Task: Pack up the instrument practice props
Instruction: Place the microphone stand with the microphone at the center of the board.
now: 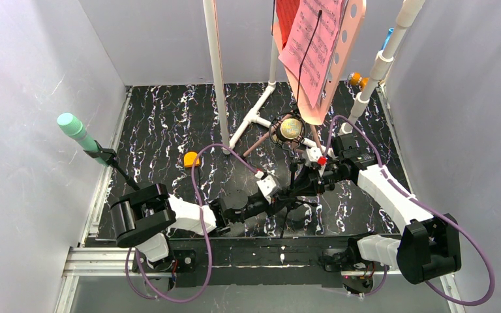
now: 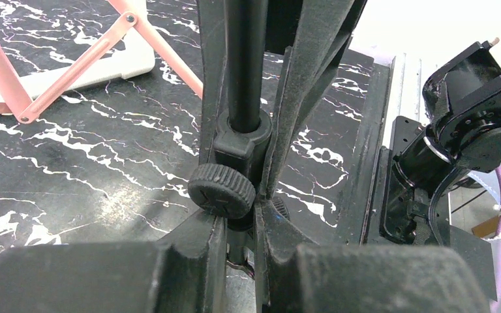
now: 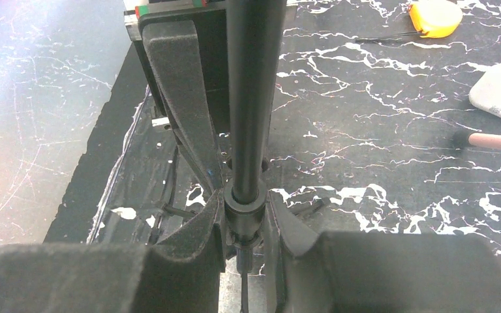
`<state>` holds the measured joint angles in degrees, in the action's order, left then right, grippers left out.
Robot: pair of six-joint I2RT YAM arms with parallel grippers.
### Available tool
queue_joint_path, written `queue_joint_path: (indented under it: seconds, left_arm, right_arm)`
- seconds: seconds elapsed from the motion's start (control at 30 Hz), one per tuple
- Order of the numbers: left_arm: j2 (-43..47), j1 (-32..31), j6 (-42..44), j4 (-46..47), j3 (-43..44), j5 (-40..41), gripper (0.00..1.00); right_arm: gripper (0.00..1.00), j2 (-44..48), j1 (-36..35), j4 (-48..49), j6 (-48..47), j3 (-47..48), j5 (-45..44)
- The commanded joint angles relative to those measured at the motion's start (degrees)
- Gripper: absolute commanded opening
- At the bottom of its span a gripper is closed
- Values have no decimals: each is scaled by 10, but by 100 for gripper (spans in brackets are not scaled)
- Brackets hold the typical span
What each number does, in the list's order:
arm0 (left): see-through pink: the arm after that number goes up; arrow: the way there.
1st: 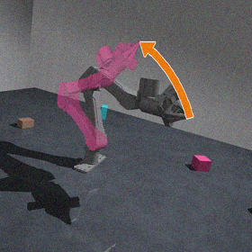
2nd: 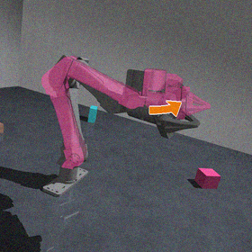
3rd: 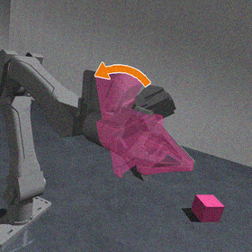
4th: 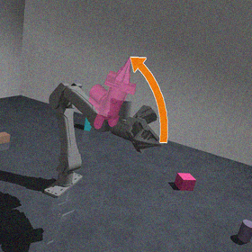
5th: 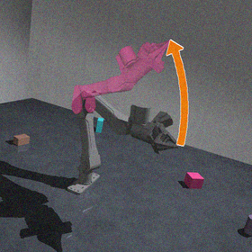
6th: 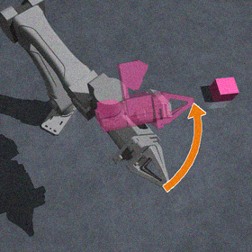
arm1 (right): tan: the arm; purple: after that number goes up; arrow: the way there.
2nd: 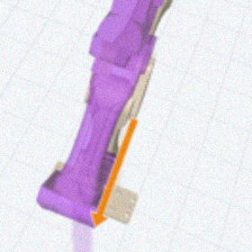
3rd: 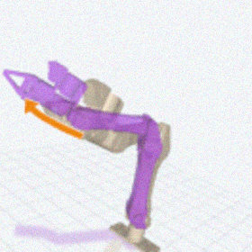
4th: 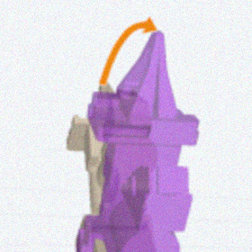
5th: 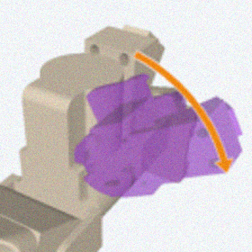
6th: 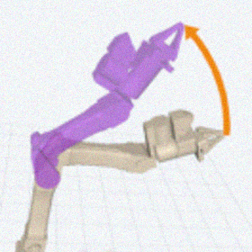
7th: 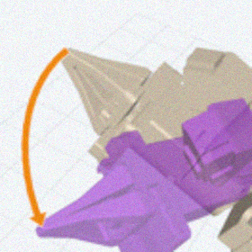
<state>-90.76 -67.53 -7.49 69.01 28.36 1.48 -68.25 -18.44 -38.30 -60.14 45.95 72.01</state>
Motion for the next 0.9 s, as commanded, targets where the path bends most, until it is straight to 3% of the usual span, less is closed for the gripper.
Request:
queue_joint_path:
  seconds: [0.0, 0.23, 0.37, 0.87]
  left_arm:
    - [21, 3, 22, 22, 1, 28, 0]
    - [43, 3, 39, 22, -15, 44, 0]
    - [56, 2, 46, 22, -24, 54, 0]
    - [108, 3, 107, 19, -86, 153, 0]
  right_arm:
    - [30, 11, 0, 11, -2, -2, 39]
    - [66, 9, -1, 11, -5, -5, 36]
    - [80, 9, 0, 10, -7, -6, 34]
    - [98, 6, 0, 0, -36, -10, -14]
